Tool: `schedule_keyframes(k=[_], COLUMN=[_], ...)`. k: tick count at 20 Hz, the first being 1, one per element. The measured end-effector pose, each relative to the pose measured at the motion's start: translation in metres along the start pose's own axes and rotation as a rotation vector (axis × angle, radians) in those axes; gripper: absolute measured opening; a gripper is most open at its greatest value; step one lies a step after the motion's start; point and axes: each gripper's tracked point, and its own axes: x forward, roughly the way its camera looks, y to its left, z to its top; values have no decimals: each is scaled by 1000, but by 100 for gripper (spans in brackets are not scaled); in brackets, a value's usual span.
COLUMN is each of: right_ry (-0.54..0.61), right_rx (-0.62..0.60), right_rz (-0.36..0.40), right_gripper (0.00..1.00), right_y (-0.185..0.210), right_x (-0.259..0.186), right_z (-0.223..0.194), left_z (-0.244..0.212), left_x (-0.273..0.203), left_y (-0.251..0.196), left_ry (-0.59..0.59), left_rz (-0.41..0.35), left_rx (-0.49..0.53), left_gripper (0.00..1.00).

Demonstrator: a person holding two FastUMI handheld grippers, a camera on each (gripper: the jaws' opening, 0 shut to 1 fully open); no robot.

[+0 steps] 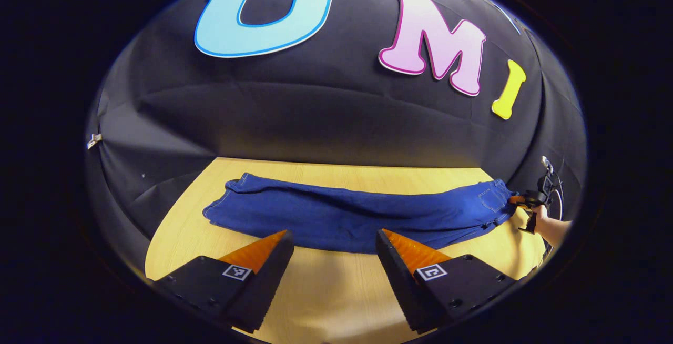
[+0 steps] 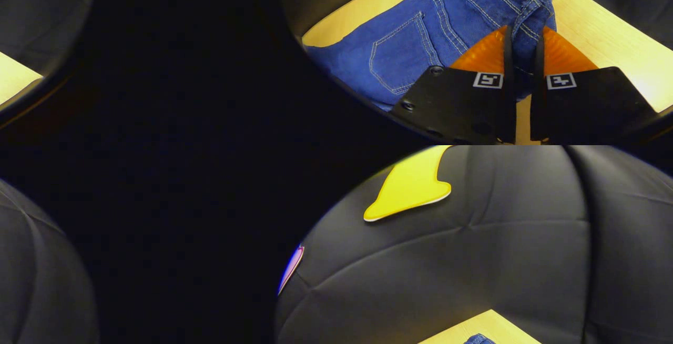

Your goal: Grasp the waist and the cuffs of the jeans and fold them to make the two legs overlap; first hold the waist and fold one-third of the jeans toward the cuffs, then hold the cuffs and fold the remaining one-third in the same direction to finish folding.

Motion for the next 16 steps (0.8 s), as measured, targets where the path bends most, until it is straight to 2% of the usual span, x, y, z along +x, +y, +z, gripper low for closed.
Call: schedule_keyframes(k=[2, 3, 6, 11, 14, 16], right_ry=[0, -10, -121, -289, -373, -406], right_rx=[-7, -10, -52, -198, -276, -309], right_rz=[33, 48, 83, 223, 324, 397], right_gripper=[9, 9, 8, 8, 8, 8], right_y=[3, 3, 17, 59, 82, 84], right_x=[1, -3, -25, -114, -173, -211], right_z=[-1, 4, 38, 99, 117, 120], left_z=[-4, -4, -3, -1, -3, -1], left_x=[2, 2, 2, -10, -16, -17], left_y=[-1, -2, 3, 9, 19, 31], left_ry=[5, 3, -4, -26, -53, -81], left_rz=[-4, -2, 9, 15, 36, 52], left_rx=[-9, -12, -22, -49, -82, -117], left_gripper=[97, 97, 97, 97, 97, 97])
